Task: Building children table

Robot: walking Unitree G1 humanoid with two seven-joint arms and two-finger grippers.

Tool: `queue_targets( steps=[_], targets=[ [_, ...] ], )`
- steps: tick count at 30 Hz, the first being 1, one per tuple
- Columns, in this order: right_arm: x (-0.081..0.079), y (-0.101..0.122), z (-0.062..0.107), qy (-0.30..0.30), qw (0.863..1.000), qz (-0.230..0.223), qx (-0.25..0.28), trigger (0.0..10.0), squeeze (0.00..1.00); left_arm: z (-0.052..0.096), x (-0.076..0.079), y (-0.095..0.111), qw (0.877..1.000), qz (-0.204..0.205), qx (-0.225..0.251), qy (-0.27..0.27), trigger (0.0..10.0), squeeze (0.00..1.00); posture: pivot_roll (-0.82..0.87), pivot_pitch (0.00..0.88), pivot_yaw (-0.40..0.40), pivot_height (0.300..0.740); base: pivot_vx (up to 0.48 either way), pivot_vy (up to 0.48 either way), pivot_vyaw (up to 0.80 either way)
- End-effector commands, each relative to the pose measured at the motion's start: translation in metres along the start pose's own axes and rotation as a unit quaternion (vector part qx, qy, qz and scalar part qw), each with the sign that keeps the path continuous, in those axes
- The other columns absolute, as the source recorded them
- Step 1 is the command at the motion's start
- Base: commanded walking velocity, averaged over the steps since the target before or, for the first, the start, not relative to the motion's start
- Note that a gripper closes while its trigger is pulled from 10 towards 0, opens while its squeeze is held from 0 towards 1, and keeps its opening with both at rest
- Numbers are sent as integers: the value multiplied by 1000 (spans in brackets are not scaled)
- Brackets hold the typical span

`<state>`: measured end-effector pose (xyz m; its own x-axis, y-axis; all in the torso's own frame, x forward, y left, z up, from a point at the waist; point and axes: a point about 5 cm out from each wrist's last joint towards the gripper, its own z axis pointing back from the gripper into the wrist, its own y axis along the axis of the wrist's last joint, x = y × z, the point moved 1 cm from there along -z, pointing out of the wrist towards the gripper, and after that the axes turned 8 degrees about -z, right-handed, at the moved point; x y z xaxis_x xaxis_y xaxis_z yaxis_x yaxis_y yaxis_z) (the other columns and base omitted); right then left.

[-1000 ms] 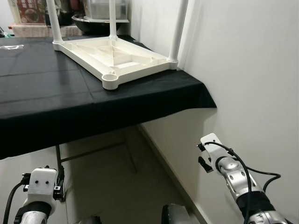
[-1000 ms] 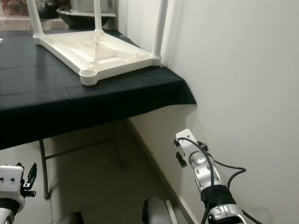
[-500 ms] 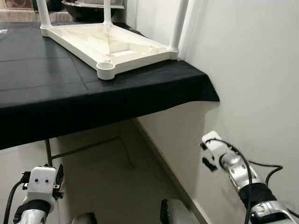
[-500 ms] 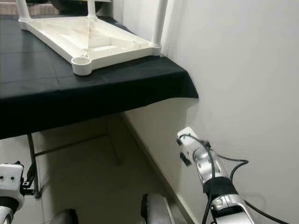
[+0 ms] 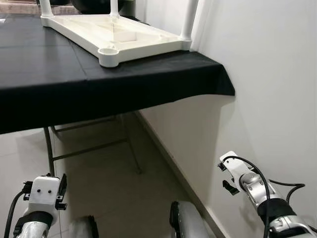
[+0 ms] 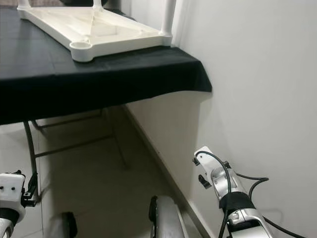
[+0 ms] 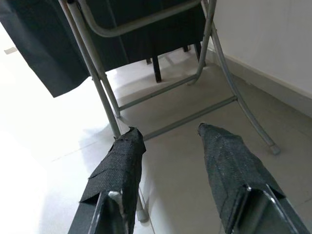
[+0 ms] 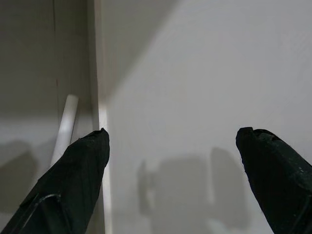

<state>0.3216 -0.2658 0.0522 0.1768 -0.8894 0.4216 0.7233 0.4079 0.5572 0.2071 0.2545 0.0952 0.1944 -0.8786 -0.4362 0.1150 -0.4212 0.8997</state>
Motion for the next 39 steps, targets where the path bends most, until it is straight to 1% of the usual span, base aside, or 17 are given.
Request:
queue_targets(
  steps=[1, 7, 12, 19, 31, 32, 35, 38, 39],
  targets=[
    [0, -9, -2, -1, 1000, -1, -16, 10000, 0, 1, 1, -3, 1000, -9, -3, -5, 10000, 0, -77, 0, -105, 440, 0, 0, 0],
    [0, -18, -4, -7, 999, -9, -31, 10000, 0, 3, 0, -4, 1000, -11, -5, -3, 10000, 0, -75, 0, -107, 420, 0, 0, 0],
    [0, -21, -5, -7, 999, -11, -35, 10000, 0, 3, 0, -5, 1000, -12, -5, -4, 10000, 0, -78, 0, -105, 405, 0, 0, 0],
    [-4, -25, -7, -3, 999, -16, -40, 10000, 0, 2, 0, -5, 1000, -12, -4, -6, 10000, 0, -77, 0, -103, 370, 0, 0, 0],
    [-6, -30, -9, 1, 999, -21, -49, 10000, 0, 3, 0, -6, 1000, -13, -7, -6, 10000, 0, -76, 0, -105, 345, 0, 0, 0],
    [-8, -35, -10, 4, 998, -23, -58, 10000, 0, 4, 1, -7, 1000, -14, -8, -6, 10000, 0, -79, 0, -107, 335, 0, 0, 0],
    [-10, -37, -10, 6, 998, -24, -62, 10000, 0, 4, 1, -7, 1000, -13, -9, -7, 10000, 0, -80, 0, -106, 330, 0, 0, 0],
    [-17, -41, -12, 10, 997, -24, -69, 10000, 0, 5, 2, -7, 1000, -14, -9, -8, 10000, 0, -75, 0, -110, 315, 0, 0, 0],
    [-17, -41, -12, 10, 997, -24, -69, 10000, 0, 5, 2, -7, 1000, -14, -9, -8, 10000, 0, -75, 0, -110, 315, 0, 0, 0]
  ],
)
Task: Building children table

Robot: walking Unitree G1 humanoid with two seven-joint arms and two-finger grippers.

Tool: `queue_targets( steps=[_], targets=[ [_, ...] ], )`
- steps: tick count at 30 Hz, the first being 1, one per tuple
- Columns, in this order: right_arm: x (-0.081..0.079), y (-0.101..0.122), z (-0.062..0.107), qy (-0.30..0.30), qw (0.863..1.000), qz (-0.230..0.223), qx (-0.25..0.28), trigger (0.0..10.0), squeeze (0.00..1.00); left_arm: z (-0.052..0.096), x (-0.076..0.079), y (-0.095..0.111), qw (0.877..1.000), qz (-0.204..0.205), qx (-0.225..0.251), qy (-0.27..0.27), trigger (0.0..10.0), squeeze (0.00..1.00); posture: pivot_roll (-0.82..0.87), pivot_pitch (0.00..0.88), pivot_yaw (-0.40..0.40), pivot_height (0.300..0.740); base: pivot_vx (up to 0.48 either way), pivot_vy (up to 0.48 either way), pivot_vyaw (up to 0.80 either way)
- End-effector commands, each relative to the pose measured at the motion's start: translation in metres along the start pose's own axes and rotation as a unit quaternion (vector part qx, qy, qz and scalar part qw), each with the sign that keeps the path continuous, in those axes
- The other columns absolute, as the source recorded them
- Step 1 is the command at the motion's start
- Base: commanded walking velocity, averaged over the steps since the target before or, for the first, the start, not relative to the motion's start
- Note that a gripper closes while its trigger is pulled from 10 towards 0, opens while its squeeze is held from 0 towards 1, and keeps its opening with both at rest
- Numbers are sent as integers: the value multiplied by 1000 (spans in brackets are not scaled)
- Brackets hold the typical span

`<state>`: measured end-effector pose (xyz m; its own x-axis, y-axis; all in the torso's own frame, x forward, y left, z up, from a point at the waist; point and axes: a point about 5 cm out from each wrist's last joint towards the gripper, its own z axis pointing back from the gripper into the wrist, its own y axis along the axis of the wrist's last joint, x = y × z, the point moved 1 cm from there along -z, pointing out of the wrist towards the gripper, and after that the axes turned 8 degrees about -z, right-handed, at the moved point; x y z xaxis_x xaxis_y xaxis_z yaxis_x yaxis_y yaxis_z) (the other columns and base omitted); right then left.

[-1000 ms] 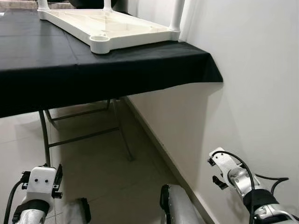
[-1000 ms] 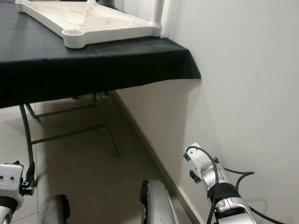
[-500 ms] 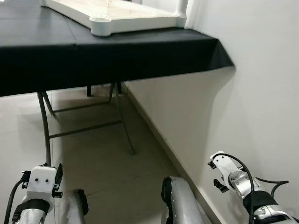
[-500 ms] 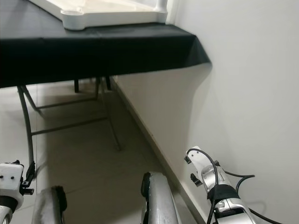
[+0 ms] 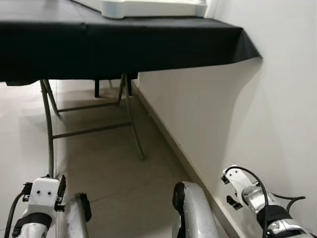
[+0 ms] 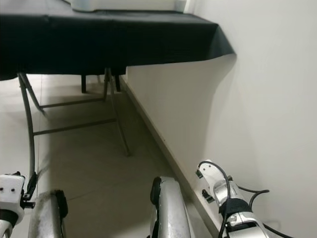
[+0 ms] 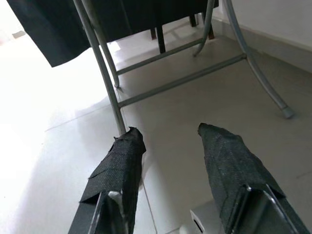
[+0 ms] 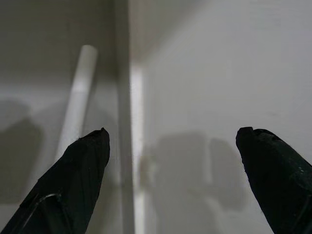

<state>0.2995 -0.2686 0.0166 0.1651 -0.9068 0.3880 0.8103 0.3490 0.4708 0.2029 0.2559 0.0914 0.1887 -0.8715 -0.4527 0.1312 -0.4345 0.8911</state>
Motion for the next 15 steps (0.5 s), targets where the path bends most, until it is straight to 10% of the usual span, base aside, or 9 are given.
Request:
queue_targets(
  steps=[1, 15],
  targets=[
    [-3, -5, -2, 1, 1000, -7, -5, 10000, 0, 1, 2, -3, 1000, -5, -3, -5, 10000, 0, -74, 0, -111, 310, 0, 0, 0],
    [9, -13, -2, -34, 999, 19, -15, 10000, 0, 3, 4, -4, 1000, -4, -5, -5, 10000, 0, -82, 0, -115, 300, 0, 0, 0]
  ],
)
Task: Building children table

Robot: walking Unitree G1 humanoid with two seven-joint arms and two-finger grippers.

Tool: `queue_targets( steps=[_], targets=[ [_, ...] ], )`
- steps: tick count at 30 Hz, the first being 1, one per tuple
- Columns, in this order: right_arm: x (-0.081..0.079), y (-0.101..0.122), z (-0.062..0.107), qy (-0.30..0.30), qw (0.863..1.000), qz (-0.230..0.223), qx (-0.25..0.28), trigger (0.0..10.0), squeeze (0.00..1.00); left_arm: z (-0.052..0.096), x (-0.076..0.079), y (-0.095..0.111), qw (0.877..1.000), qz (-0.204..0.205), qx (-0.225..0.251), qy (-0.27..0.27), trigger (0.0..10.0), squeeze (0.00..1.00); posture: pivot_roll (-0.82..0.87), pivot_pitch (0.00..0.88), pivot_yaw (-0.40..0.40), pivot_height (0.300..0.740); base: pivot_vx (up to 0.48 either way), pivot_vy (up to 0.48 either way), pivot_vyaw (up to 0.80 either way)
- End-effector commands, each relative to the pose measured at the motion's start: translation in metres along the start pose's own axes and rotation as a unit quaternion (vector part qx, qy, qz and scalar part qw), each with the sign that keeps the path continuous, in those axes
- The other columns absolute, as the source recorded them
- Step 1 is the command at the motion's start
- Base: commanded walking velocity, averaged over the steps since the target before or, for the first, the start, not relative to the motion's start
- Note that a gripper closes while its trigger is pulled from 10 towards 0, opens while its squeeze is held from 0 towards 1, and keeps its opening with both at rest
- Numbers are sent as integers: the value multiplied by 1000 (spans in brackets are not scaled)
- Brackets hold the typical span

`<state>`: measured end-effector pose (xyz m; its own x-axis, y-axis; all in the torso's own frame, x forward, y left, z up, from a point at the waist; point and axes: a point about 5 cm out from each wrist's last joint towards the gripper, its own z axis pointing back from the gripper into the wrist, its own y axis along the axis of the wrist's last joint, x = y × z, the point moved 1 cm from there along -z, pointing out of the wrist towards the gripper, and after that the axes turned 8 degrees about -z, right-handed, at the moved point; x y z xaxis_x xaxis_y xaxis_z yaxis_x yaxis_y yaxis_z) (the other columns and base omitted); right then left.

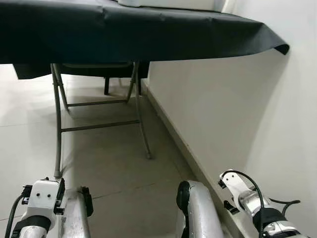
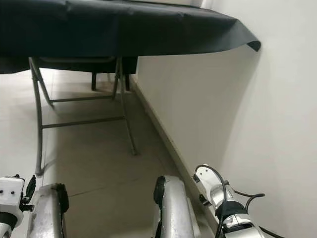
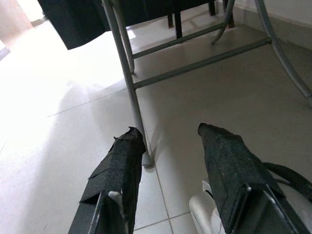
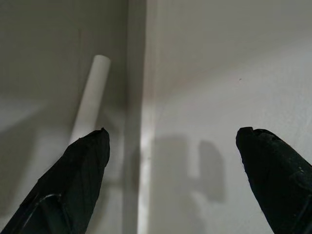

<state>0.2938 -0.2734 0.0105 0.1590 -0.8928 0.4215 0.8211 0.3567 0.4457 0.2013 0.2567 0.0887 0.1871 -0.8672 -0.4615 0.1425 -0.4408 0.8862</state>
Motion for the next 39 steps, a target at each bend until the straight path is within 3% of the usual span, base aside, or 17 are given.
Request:
queue_targets(
  steps=[1, 8, 17, 23, 24, 27, 33, 35, 39],
  targets=[
    [9, -3, 0, -23, 1000, 14, -1, 10000, 0, 1, 4, -1, 1000, 2, 0, -5, 10000, 0, -83, 0, -114, 300, 0, 0, 0],
    [17, 0, 1, -30, 999, -11, 3, 10000, 0, 1, 5, -1, 1000, 2, 1, -6, 10000, 0, -85, 0, -115, 300, 0, 0, 0],
    [16, 2, 1, -14, 1000, 5, -2, 10000, 24, 1, 8, -1, 1000, 3, 2, -7, 10000, 0, -88, 0, -122, 300, 0, 0, 0],
    [-3, -1, -3, 0, 1000, 16, -11, 10000, 47, 2, 9, -1, 1000, 4, 1, -11, 10000, 0, -89, 0, -123, 300, 0, 0, 0],
    [-12, -8, -5, 0, 1000, 14, -21, 10000, 43, 5, 8, -2, 1000, 2, 0, -13, 10000, 0, -84, 0, -121, 300, 0, 0, 0],
    [-13, -15, -7, -10, 1000, 10, -28, 10000, 43, 8, 6, -3, 1000, 0, -2, -17, 10000, 0, -78, 0, -122, 300, 0, 0, 0],
    [3, -32, -7, -44, 998, 9, -50, 10000, 43, 24, -5, -10, 1000, -14, -21, -16, 10000, 0, -82, 27, -141, 300, 0, 0, 0],
    [16, -41, -6, -66, 996, 9, -61, 10000, 35, 37, -13, -12, 999, -22, -34, -12, 10000, 0, -83, 97, -154, 300, 0, 0, 0],
    [22, -47, -5, -70, 995, 1, -70, 10000, 39, 46, -23, -15, 998, -34, -45, -11, 10000, 0, -84, 132, -158, 300, 0, 0, 0]
  ],
)
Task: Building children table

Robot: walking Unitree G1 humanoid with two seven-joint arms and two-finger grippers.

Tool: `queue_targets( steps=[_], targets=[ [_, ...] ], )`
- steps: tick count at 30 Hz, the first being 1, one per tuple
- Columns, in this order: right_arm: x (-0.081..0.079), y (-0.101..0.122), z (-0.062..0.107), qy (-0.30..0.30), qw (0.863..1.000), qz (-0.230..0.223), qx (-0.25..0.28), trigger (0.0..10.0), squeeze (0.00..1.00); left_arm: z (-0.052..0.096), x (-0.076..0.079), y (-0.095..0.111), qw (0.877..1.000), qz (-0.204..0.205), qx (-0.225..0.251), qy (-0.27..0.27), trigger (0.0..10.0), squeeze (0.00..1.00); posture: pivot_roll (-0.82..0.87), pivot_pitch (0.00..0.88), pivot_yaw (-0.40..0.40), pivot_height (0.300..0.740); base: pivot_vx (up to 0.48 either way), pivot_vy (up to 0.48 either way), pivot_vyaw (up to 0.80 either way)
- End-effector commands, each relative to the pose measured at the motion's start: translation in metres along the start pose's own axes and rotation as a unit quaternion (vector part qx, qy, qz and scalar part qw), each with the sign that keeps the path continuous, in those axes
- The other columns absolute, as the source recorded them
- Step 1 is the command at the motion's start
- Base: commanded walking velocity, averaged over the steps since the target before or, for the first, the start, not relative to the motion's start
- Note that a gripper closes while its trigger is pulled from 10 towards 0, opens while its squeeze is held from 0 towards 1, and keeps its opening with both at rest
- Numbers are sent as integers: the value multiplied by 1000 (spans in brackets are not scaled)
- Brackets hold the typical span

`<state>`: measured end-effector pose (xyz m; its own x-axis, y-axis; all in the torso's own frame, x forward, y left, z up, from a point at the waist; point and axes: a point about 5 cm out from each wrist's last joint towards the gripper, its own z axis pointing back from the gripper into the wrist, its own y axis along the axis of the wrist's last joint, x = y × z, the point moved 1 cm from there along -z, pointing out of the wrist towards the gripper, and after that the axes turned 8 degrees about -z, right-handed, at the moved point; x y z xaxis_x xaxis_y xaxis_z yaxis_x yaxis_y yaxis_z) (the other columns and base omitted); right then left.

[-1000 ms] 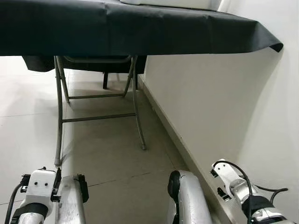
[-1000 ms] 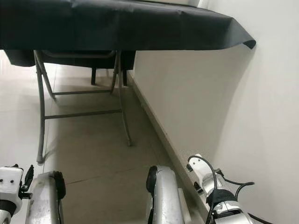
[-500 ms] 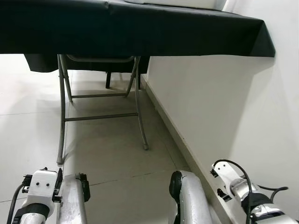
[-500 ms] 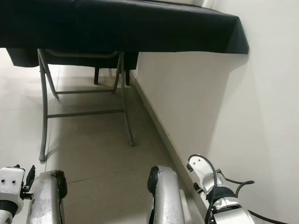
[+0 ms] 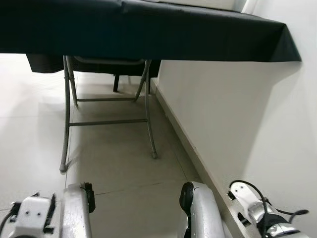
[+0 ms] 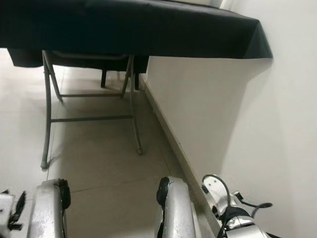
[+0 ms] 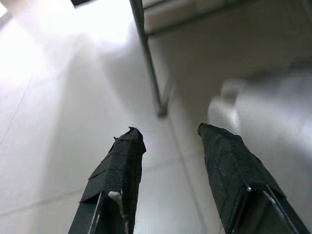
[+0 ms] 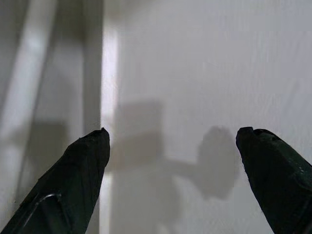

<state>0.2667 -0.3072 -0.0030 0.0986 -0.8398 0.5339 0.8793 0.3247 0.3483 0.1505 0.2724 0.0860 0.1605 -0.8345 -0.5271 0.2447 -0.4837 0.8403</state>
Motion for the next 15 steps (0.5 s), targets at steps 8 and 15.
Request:
queue_targets(
  steps=[8, 15],
  targets=[
    [0, -30, -3, 16, 998, -41, -53, 10000, 43, 16, -43, -1, 999, -33, -20, 11, 10000, 0, -77, 230, -166, 300, 0, 0, 0],
    [-13, -45, -5, 21, 997, -33, -71, 10000, 149, 46, -69, 6, 997, -64, -40, 7, 10000, 0, 4, 348, -148, 300, 0, 0, 0]
  ],
)
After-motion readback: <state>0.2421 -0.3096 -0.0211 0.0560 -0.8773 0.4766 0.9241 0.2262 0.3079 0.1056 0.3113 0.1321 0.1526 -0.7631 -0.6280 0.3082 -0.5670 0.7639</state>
